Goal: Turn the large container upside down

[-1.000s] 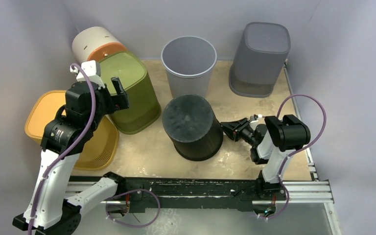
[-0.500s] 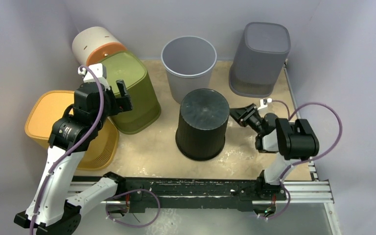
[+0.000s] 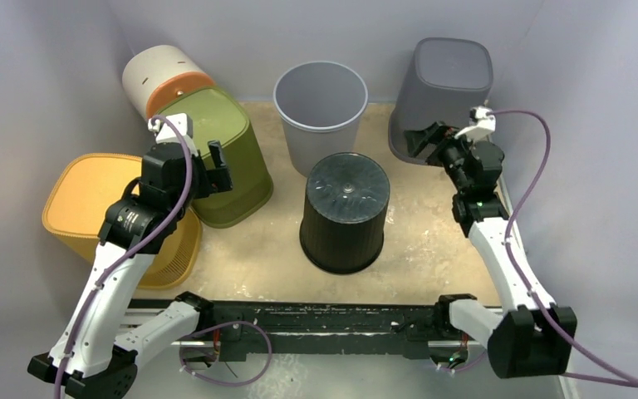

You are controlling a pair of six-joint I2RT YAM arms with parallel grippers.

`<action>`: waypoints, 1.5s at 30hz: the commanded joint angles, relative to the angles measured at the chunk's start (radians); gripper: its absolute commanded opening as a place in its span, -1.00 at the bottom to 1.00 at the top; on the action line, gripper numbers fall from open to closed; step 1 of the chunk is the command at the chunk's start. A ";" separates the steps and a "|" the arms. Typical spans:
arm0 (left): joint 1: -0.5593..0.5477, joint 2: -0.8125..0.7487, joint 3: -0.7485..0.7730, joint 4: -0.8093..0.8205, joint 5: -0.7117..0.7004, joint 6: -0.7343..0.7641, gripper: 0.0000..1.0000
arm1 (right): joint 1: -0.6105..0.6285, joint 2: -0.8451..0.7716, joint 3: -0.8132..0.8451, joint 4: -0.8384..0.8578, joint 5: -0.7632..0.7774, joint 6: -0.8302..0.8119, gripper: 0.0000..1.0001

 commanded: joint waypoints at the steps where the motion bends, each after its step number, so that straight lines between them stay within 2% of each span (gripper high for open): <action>1: -0.003 -0.011 -0.030 0.088 0.017 -0.020 0.93 | 0.197 -0.070 0.185 -0.292 0.163 -0.195 1.00; 6: -0.002 0.002 -0.033 0.098 0.014 -0.022 0.93 | 0.530 -0.023 0.345 -0.366 0.274 -0.215 1.00; 9: -0.003 0.001 -0.033 0.100 -0.007 -0.021 0.93 | 0.775 0.028 0.398 -0.387 0.407 -0.234 1.00; 13: -0.003 -0.002 -0.027 0.096 -0.057 -0.029 0.93 | 1.011 0.114 0.445 -0.384 0.504 -0.240 1.00; 17: -0.003 -0.013 -0.024 0.115 -0.099 -0.032 0.93 | 1.207 0.238 0.530 -0.408 0.604 -0.276 1.00; 21: -0.002 -0.008 -0.019 0.117 -0.094 -0.031 0.93 | 1.321 0.336 0.571 -0.386 0.640 -0.302 1.00; 24: -0.002 -0.013 -0.024 0.111 -0.093 -0.031 0.93 | 1.333 0.379 0.534 -0.347 0.666 -0.279 1.00; 28: -0.003 -0.040 -0.046 0.123 -0.090 -0.034 0.93 | 1.333 0.460 0.495 -0.346 0.858 -0.233 1.00; 33: -0.002 -0.055 -0.073 0.130 -0.067 -0.037 0.93 | 1.314 0.557 0.485 -0.410 0.995 -0.168 1.00; 38: -0.003 -0.070 -0.086 0.125 -0.068 -0.037 0.93 | 1.230 0.491 0.357 -0.426 0.960 -0.087 1.00; 41: -0.002 -0.078 -0.097 0.128 -0.065 -0.040 0.93 | 1.105 0.396 0.206 -0.387 0.894 -0.062 1.00; 45: -0.003 -0.081 -0.120 0.141 -0.055 -0.050 0.93 | 0.923 0.245 0.046 -0.271 0.828 -0.127 1.00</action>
